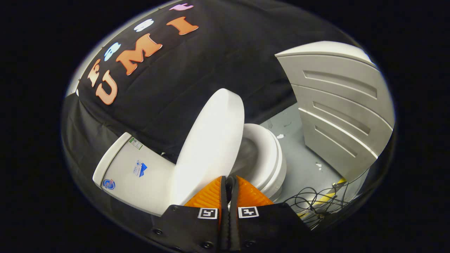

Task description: Open the toilet lid.

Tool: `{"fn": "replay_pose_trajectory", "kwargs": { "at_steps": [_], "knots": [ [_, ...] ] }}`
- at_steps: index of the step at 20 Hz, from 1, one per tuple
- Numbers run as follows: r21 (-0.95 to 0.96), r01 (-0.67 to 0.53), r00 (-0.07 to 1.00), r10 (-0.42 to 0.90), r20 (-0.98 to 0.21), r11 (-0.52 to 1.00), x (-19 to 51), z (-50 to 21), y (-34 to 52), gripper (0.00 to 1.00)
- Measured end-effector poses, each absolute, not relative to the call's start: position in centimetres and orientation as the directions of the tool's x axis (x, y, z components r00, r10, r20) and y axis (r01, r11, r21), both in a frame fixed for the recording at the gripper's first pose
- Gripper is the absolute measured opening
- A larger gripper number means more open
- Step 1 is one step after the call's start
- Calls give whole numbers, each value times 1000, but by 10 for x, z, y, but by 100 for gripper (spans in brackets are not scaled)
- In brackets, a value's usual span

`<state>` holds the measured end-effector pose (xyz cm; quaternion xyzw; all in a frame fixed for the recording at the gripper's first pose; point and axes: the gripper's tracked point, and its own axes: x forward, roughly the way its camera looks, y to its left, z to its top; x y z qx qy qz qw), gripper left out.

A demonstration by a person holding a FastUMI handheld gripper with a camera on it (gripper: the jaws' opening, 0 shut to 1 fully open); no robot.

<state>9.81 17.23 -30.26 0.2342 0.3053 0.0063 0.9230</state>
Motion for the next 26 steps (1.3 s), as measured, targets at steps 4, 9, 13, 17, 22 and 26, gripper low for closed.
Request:
{"fn": "replay_pose_trajectory", "kwargs": {
  "at_steps": [4,9,13,17,22,26],
  "knots": [
    [335,72,839,125,-529,939,100,-263,197,8],
    [214,32,854,84,-514,976,100,-229,223,8],
    [184,39,858,61,-510,982,99,-219,237,8],
    [117,27,867,35,-498,993,99,-206,250,8],
    [61,5,877,24,-480,998,99,-190,273,8],
    [27,3,886,9,-464,1000,100,-176,290,8]
  ]
}}
